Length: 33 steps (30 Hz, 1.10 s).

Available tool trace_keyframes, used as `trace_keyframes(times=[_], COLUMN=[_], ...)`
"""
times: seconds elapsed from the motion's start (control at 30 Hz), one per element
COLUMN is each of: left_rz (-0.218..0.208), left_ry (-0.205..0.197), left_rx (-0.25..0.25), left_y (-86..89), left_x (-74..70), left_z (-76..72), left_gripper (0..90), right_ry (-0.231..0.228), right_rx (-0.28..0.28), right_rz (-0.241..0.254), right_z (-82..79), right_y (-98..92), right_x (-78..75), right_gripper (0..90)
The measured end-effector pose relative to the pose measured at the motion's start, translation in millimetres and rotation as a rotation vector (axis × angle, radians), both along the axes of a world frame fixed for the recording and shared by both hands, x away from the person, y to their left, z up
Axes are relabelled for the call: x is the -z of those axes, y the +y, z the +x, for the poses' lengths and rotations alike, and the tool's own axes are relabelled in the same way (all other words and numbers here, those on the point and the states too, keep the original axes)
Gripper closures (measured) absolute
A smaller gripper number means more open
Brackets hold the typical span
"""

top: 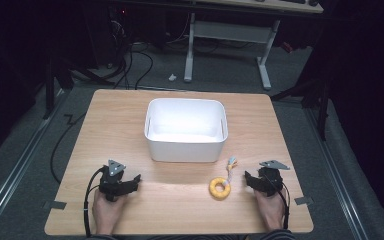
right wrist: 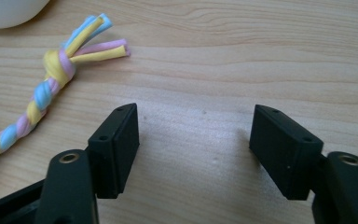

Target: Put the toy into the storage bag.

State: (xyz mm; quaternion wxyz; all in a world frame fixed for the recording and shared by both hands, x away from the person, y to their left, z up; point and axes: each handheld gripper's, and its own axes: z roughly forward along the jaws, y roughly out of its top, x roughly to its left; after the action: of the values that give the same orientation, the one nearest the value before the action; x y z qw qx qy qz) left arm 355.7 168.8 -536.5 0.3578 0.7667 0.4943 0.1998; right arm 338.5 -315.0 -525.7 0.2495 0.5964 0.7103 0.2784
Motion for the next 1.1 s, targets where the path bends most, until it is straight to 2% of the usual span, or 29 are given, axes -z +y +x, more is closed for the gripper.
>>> trace_keyframes(times=[0.23,0.43,0.63,0.83,1.0,1.1], left_rz=[0.000,0.003,0.003,0.003,0.003,0.003], left_ry=[0.000,0.001,0.001,0.001,0.001,0.001], left_rx=[0.000,0.001,0.001,0.001,0.001,0.001], left_y=[0.0,-0.2,-0.2,-0.1,-0.2,-0.2], left_x=[0.0,-0.1,-0.1,-0.1,-0.1,-0.1], left_z=[0.0,-0.1,-0.1,0.0,0.0,0.0], left_gripper=[24.8,24.9,24.9,24.9,24.9,24.9], right_ry=[0.011,0.015,0.025,0.028,0.040,0.031], right_rx=[-0.028,-0.080,-0.126,-0.157,-0.213,-0.244], right_rz=[0.000,0.008,0.044,0.054,0.084,0.074], right_z=[-9.7,-17.6,-25.2,-31.4,-36.1,-37.4], right_y=[-1.0,-2.3,-3.2,1.2,10.0,15.9], right_x=[-5.1,-7.0,-10.7,-15.7,-22.8,-26.9], right_gripper=[38.2,43.9,47.5,49.0,50.5,51.3])
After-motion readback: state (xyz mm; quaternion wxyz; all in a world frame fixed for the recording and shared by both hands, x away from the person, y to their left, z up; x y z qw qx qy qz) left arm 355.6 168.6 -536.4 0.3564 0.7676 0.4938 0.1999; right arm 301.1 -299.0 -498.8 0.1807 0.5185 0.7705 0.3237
